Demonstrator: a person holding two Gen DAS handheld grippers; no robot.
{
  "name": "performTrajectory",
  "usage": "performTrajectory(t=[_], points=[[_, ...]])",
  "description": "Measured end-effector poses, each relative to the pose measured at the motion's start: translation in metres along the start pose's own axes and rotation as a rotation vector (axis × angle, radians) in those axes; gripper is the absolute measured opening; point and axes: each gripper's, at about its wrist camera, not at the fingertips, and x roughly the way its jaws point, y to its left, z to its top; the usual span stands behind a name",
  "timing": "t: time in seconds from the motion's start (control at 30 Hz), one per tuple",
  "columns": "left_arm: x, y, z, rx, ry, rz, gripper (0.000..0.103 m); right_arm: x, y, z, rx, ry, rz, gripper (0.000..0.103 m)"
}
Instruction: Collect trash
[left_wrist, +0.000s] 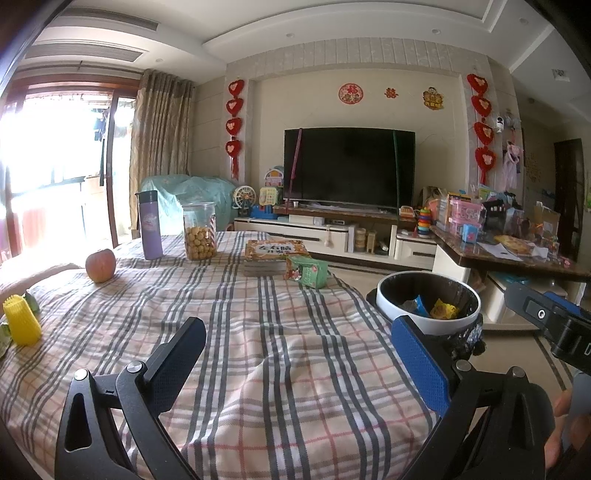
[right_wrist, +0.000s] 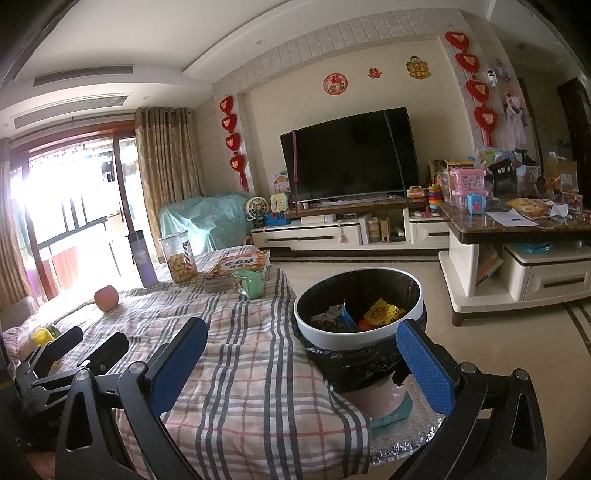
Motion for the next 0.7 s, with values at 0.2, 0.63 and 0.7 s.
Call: performTrajectory(t=[0.2, 0.63, 0.7], points=[[-0.0001, -0.0001, -0.0005, -0.001, 0.001, -0.001, 0.102, -0.0006, 0.0020, 0.0013, 0.000, 0.002, 0.002, 0.103], [-0.0003, -0.0001, -0.0015, 0.001, 0.000, -0.003, 0.102, -0.0007, 0.0030, 0.0014, 0.003, 0.000, 0.007, 0.103], [-0.0005, -0.0002, -0.0013, 0.002, -0.001, -0.001, 0.102, -0.0007, 0.0029, 0.0012, 0.004, 0.001, 0.006, 0.103]])
